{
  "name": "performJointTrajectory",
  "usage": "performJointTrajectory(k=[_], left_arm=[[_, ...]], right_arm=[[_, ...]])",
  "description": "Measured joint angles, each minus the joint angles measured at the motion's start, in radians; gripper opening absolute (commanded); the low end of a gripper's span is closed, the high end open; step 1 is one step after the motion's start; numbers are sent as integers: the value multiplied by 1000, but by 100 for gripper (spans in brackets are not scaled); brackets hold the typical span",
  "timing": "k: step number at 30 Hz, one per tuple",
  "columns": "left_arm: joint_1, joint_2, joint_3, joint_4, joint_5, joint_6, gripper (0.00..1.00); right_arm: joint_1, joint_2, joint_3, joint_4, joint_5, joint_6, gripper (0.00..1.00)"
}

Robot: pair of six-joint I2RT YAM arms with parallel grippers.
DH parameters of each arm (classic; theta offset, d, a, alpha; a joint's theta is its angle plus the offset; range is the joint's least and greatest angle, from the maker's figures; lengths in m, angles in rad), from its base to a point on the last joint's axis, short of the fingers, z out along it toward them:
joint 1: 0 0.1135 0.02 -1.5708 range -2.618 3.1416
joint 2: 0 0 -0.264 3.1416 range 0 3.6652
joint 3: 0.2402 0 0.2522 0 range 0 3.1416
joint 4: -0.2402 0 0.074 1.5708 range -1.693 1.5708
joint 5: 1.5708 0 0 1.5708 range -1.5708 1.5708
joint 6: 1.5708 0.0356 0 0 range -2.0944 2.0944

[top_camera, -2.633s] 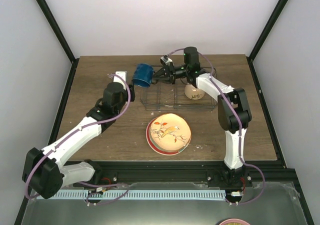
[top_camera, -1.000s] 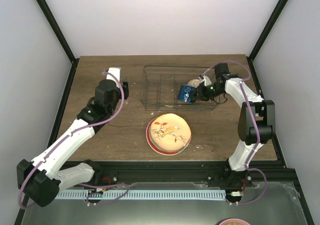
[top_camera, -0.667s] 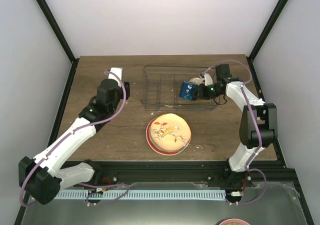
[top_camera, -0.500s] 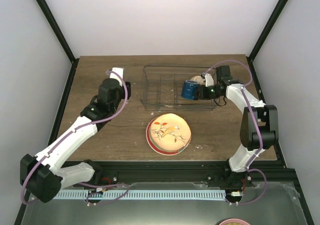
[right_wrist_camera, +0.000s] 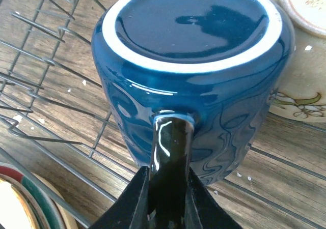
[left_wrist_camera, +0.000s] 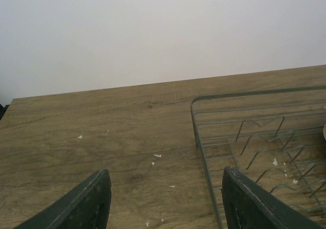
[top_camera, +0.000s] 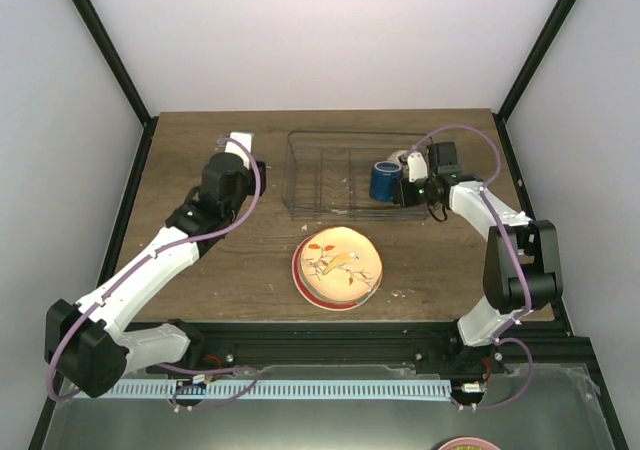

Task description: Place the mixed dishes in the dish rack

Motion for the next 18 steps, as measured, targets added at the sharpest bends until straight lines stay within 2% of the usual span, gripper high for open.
performJointTrajectory(k=[12, 18], left_arm=[[0, 8, 0, 3, 13, 0, 60], [0, 8, 0, 2, 25, 1, 59]], right_arm=[[50, 0, -24, 65, 107, -31, 38], [67, -11, -15, 36, 122, -43, 45]])
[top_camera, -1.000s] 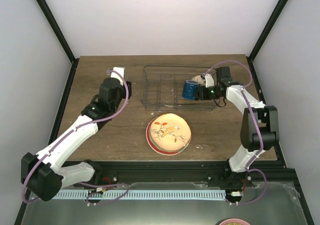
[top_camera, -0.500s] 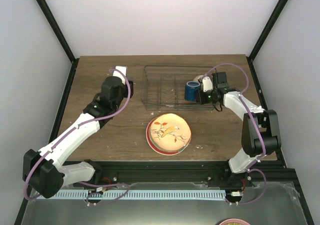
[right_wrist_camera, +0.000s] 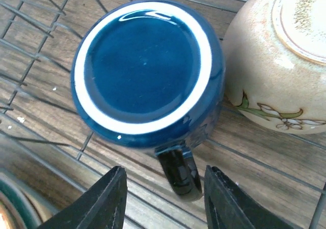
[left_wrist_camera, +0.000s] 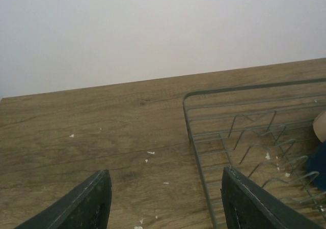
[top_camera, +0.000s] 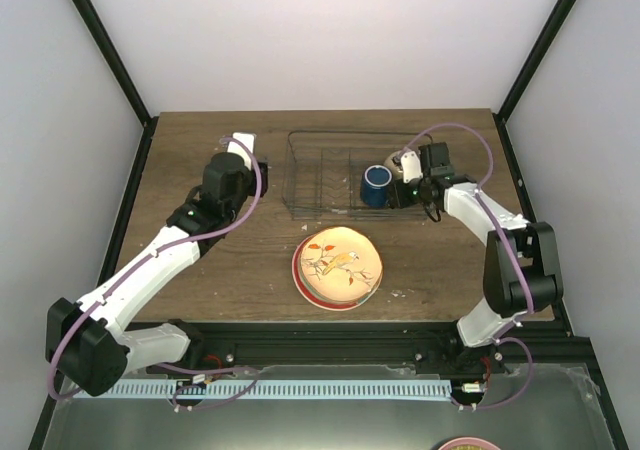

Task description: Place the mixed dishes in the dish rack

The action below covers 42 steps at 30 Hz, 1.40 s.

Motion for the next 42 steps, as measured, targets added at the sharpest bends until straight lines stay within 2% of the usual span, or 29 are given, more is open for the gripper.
performJointTrajectory(k=[9, 15, 23, 27, 33, 42], left_arm=[[-3, 12, 21, -126, 132, -2, 59], [-15, 110, 53, -290, 273, -2, 59], [-32, 291, 121, -480, 456, 30, 64], [-56, 367, 155, -537, 523, 60, 68], [-70, 423, 182, -593, 656, 97, 69], [-72, 503, 242, -655, 793, 162, 62]], right_arm=[[47, -147, 35, -123, -6, -1, 54], [60, -227, 104, -135, -17, 43, 58], [60, -107, 348, -163, 58, 259, 62], [60, -44, 457, -201, 127, 351, 68], [60, -34, 526, -263, 204, 396, 71], [59, -34, 537, -301, 250, 407, 71]])
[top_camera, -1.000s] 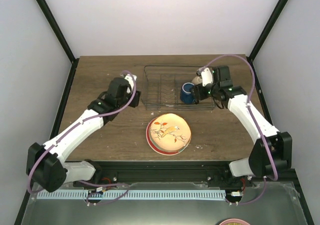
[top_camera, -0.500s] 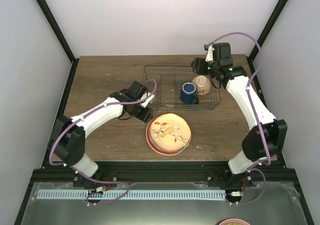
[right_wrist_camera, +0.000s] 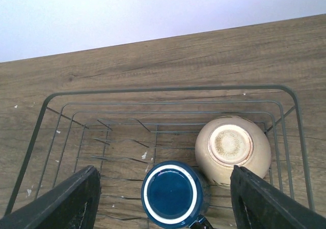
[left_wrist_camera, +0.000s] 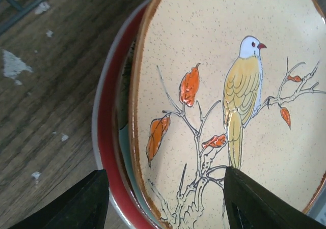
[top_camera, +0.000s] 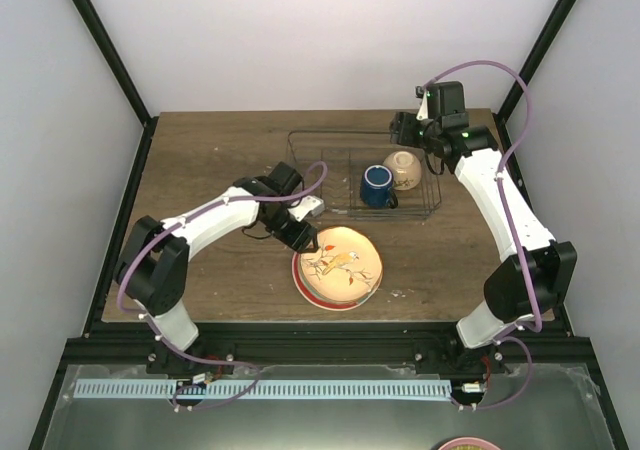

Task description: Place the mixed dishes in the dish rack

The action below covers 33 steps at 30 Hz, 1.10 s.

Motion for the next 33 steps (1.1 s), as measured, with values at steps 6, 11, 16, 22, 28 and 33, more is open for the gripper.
performJointTrajectory(k=[6, 11, 16, 22, 28, 33], left_arm=[[-1, 38, 3, -15, 32, 29, 53], [0, 50, 3, -16, 37, 42, 49], [0, 57, 3, -8, 39, 48, 44], [1, 73, 3, 2, 60, 56, 25], [2, 83, 3, 9, 78, 70, 6], [2, 84, 3, 21, 92, 57, 0]], right_arm=[[0, 0, 0, -3, 19, 0, 70], [0, 0, 0, -3, 26, -1, 70], [0, 0, 0, -3, 26, -1, 70], [0, 0, 0, -3, 27, -2, 70], [0, 5, 0, -3, 29, -5, 70], [-1, 10, -1, -6, 31, -7, 70]])
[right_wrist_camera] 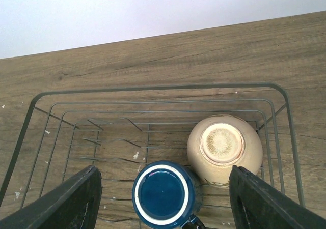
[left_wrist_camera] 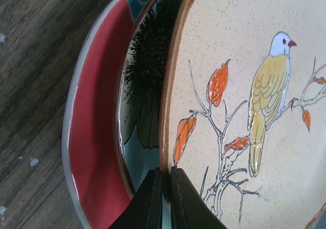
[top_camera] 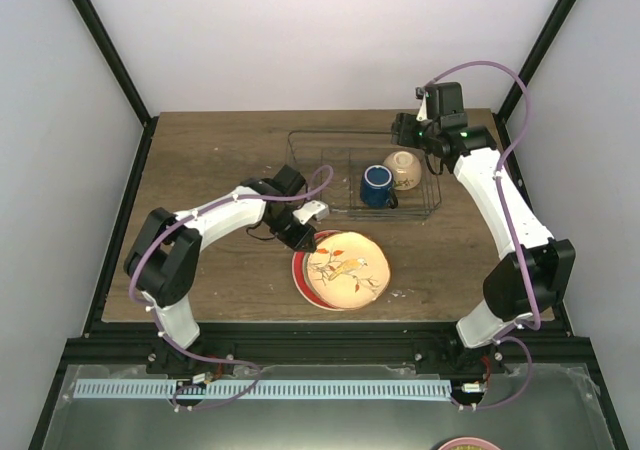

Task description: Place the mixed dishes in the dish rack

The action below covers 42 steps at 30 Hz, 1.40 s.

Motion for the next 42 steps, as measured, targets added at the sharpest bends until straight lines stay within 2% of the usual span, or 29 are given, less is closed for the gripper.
performJointTrajectory(k=[8, 17, 31, 36, 42], left_arm=[[10, -35, -21, 9, 10, -15, 0], [113, -84, -103, 43, 109, -45, 0], [145, -131, -184, 98, 177, -87, 0], [149, -143, -193, 95, 178, -88, 15], [149, -129, -185, 81, 189, -66, 21]], right_arm=[[0, 2, -8, 0, -2, -10, 70], [0, 14, -14, -2, -38, -39, 70], [1, 10, -125, -124, -359, -138, 70], [1, -3, -167, -170, -397, -155, 70], [1, -3, -167, -174, -404, -172, 70]])
